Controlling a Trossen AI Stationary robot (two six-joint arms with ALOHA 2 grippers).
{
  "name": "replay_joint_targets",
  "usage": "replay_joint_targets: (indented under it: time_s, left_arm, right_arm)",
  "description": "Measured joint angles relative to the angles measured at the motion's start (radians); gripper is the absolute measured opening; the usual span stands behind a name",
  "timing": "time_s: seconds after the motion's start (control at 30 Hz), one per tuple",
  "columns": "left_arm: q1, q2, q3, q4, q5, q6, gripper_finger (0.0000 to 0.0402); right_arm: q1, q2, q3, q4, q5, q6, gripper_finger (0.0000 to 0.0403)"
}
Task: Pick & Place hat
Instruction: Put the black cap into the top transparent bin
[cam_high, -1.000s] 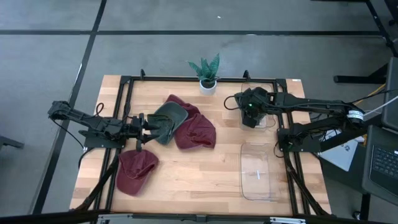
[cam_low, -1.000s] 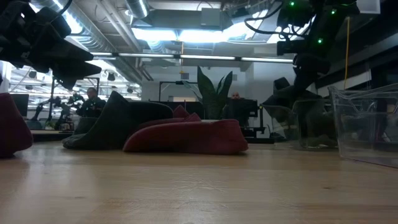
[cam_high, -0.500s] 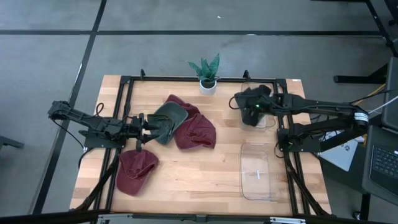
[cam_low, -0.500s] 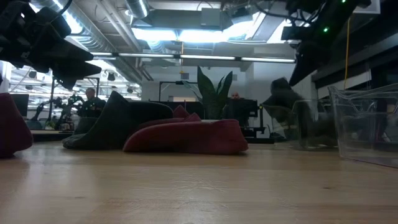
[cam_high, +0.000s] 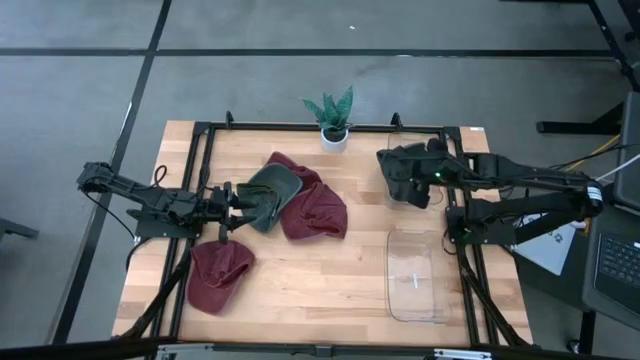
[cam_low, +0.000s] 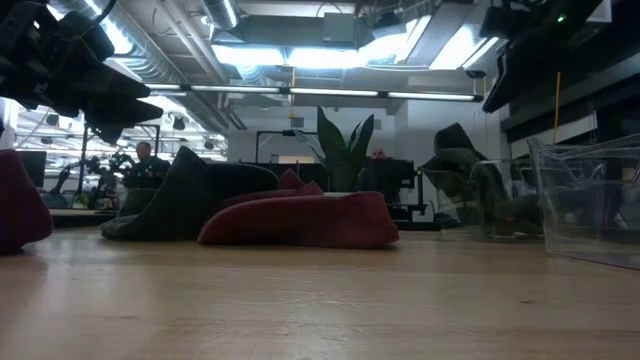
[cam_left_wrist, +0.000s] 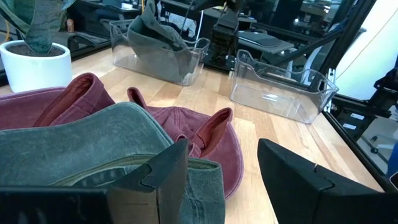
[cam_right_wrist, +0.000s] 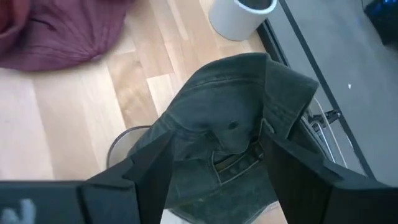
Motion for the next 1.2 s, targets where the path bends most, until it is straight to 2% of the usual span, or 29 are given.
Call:
replay_joint_targets:
  time_s: [0.37, 0.53, 0.77, 1.03, 1.2]
  left_arm:
    - [0.000, 0.000, 0.000, 0.000, 0.000, 0.000, 0.0191]
    - [0.000, 0.000, 0.000, 0.000, 0.000, 0.000, 0.0189]
    - [0.000, 0.000, 0.000, 0.000, 0.000, 0.000, 0.0191]
    - [0.000, 0.000, 0.000, 0.000, 0.000, 0.000, 0.0191]
    - [0.000, 0.000, 0.000, 0.000, 0.000, 0.000, 0.0189]
  right_arm:
    - [0.115, -0.162, 0.000, -0.002, -0.010, 0.044, 0.0241]
    - [0.191, -0.177, 0.000, 0.036, -0.049, 0.102, 0.0241]
    - [0.272, -0.145, 0.001, 0.190, -0.098, 0.102, 0.0241]
    - [0.330, -0.050, 0.001, 0.380, -0.145, 0.113, 0.0241]
    - [0.359, 0.051, 0.001, 0.479, -0.155, -0.019, 0.0241]
